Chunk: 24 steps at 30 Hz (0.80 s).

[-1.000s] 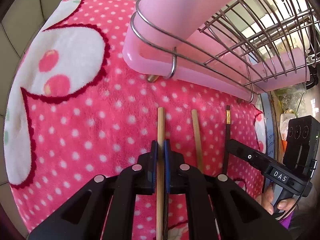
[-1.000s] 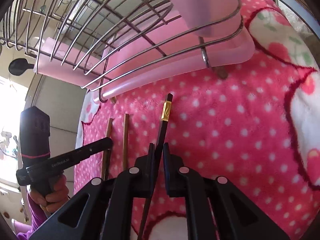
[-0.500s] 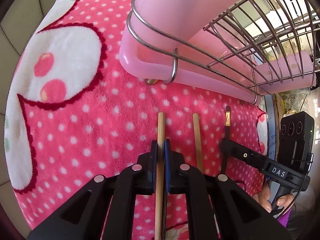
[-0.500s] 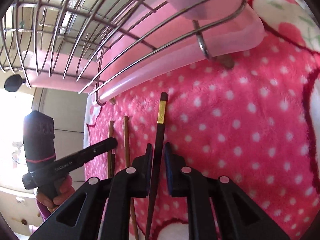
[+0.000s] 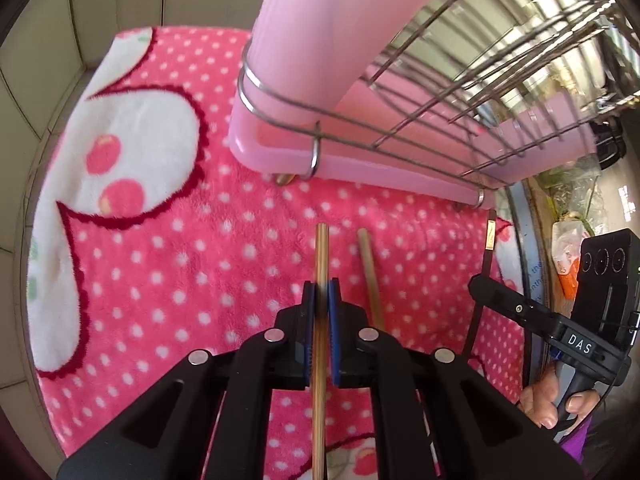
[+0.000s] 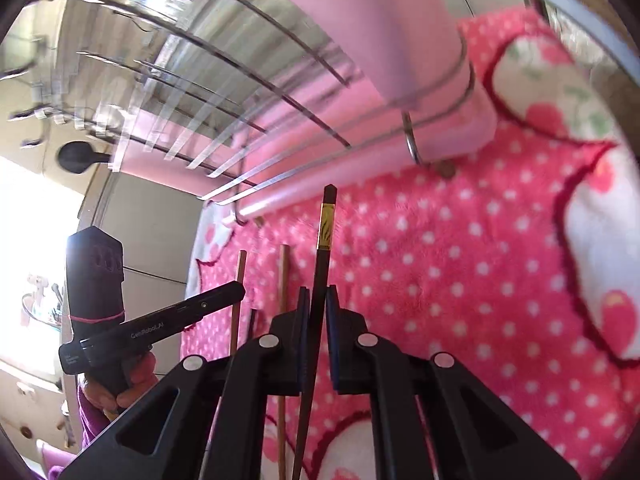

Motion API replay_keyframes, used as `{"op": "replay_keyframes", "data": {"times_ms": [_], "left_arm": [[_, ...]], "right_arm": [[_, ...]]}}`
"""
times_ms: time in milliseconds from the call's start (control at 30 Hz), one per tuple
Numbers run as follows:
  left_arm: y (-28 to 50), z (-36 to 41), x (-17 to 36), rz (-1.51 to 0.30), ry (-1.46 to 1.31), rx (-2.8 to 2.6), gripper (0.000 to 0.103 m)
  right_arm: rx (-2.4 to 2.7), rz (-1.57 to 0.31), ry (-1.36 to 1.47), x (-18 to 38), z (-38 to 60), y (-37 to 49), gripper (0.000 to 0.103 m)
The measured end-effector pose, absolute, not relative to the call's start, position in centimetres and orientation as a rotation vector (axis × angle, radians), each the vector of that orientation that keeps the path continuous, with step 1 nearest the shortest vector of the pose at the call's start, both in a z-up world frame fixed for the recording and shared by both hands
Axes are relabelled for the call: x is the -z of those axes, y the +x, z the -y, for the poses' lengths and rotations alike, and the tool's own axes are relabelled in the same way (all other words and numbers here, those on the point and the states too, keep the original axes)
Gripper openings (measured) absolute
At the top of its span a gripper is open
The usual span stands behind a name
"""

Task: Organize utensils
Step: 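Raise both chopsticks upright over the pink cup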

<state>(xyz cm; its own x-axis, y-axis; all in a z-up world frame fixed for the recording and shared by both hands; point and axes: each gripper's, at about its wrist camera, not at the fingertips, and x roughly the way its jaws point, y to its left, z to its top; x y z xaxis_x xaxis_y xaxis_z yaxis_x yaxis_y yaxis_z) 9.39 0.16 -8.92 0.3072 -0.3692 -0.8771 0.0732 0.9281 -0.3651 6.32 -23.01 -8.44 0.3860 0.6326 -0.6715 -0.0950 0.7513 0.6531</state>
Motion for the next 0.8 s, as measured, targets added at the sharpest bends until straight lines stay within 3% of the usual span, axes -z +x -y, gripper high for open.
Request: {"op": "replay_keyframes", "data": {"times_ms": [567,800], "left_arm": [[1.5,-2.3,-1.7,-0.789,-0.331,0.337,0.006],[0.2,-2.7,-7.5,-0.586,-0.327,0.335,0.006]], "right_arm": [[-0.447,-0.748,0.490,-1.9,26.4,0.5,0.006],[-0.385,-0.529,0.456,-6.9,28.2,-0.7,0.006]]}}
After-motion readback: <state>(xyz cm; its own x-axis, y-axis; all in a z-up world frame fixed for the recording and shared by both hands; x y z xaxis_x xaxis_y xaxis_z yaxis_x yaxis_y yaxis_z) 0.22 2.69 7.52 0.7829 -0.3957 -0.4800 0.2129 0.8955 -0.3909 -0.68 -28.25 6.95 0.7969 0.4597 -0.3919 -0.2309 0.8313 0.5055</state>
